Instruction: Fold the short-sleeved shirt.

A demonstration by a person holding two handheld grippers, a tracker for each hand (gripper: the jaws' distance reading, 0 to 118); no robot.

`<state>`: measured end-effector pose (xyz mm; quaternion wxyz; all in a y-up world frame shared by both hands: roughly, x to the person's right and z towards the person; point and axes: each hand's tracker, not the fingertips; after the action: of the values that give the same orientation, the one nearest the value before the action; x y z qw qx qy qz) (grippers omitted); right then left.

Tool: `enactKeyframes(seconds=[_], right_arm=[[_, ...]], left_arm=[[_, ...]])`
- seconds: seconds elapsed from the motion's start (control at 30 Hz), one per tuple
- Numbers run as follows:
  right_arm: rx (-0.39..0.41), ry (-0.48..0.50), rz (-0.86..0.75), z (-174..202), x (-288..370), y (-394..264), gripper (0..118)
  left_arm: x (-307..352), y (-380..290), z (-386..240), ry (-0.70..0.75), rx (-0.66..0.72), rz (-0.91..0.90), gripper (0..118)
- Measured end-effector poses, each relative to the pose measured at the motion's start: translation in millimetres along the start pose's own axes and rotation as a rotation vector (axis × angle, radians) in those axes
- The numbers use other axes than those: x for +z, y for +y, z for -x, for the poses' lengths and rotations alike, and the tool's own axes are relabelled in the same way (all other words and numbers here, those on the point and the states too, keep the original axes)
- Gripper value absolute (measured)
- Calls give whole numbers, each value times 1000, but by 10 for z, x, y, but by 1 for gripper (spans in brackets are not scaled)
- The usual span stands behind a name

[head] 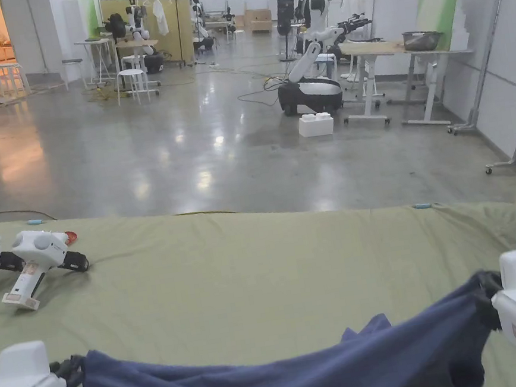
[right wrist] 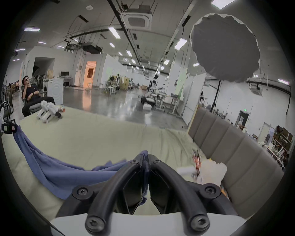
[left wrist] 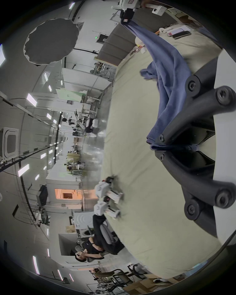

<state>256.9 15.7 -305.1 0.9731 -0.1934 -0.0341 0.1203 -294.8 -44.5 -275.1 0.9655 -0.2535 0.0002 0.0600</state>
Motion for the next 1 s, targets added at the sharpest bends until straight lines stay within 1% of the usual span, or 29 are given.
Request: enactKeyframes(seconds=[0.07,0.17,0.27,0.3,0.37,0.43,0.47,0.5,0.53,0.57,0.63,0.67,0.7,0.73,0.77,0.8,0.9,1.0], right_arm=[[-26,3,33,11,184,-237,4],[-17,-9,89,33,421,-540,4],[8,-4,188,72,630,-847,4],[7,-9,218,79,659,-953,4],[32,7,288,122,725,-1170,4],[11,8,334,134,704,-1395,4],[-12,19,361,140,695,-1517,4],[-23,22,393,143,666,-1605,4],[-28,20,408,154,638,-1701,5],[-27,22,406,165,614,-1768,7],[-38,23,433,190,591,-1855,12],[-31,10,440,220,585,-1853,16],[-28,6,435,243,583,-1850,40],[-25,-8,406,269,599,-1833,63],[-31,-11,371,302,609,-1781,79],[-42,0,329,336,622,-1717,85],[-74,23,204,480,665,-1447,85],[-107,33,56,683,679,-1146,85]], left_arm=[[146,-237,-15,8,-11,33,1],[345,-504,-5,23,-6,98,1],[486,-749,2,32,11,184,1],[508,-828,-5,32,0,205,1],[511,-971,-23,34,-18,251,1],[510,-1092,-45,41,-15,278,2],[504,-1144,-52,43,-14,290,2],[432,-1219,4,45,-13,303,4],[389,-1269,29,50,-15,315,10],[378,-1286,28,55,-17,326,17],[381,-1299,17,63,-26,325,24],[401,-1284,8,62,-31,308,28],[419,-1258,-5,60,-36,288,46],[438,-1209,-32,51,-43,256,59],[409,-1215,-27,41,-51,217,67],[408,-1179,-61,36,-66,188,71],[383,-1024,-254,56,-127,108,72],[375,-810,-477,50,-128,-10,71]])
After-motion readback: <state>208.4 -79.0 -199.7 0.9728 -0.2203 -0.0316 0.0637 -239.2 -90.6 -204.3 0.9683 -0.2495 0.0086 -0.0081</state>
